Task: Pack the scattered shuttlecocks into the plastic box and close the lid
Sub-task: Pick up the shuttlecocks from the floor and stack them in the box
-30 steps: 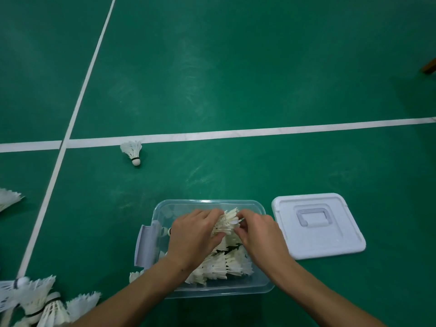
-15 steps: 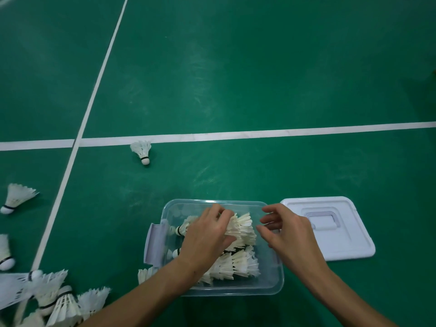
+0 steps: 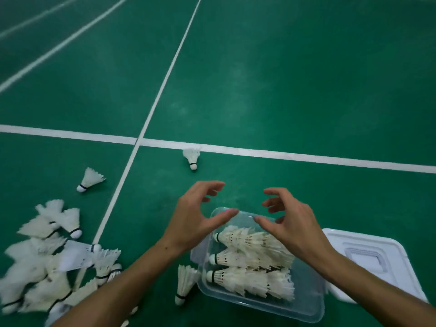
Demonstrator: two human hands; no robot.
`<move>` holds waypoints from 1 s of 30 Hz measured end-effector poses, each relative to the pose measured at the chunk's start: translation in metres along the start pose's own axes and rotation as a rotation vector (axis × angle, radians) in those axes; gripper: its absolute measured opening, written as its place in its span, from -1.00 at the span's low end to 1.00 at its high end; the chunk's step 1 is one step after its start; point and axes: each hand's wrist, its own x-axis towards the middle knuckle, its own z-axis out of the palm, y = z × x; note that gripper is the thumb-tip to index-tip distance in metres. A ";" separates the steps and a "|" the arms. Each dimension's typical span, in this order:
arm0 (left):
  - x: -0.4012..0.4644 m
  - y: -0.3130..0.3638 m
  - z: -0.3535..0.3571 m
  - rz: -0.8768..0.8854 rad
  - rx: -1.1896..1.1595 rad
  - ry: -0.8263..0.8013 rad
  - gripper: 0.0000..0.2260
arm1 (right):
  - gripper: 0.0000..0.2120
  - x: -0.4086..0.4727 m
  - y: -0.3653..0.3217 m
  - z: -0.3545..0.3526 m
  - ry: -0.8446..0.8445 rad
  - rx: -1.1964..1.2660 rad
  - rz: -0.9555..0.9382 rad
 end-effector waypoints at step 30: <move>-0.131 -0.210 -0.336 -0.529 0.550 0.163 -0.28 | -0.50 0.095 -0.290 0.310 -0.424 -0.056 -0.530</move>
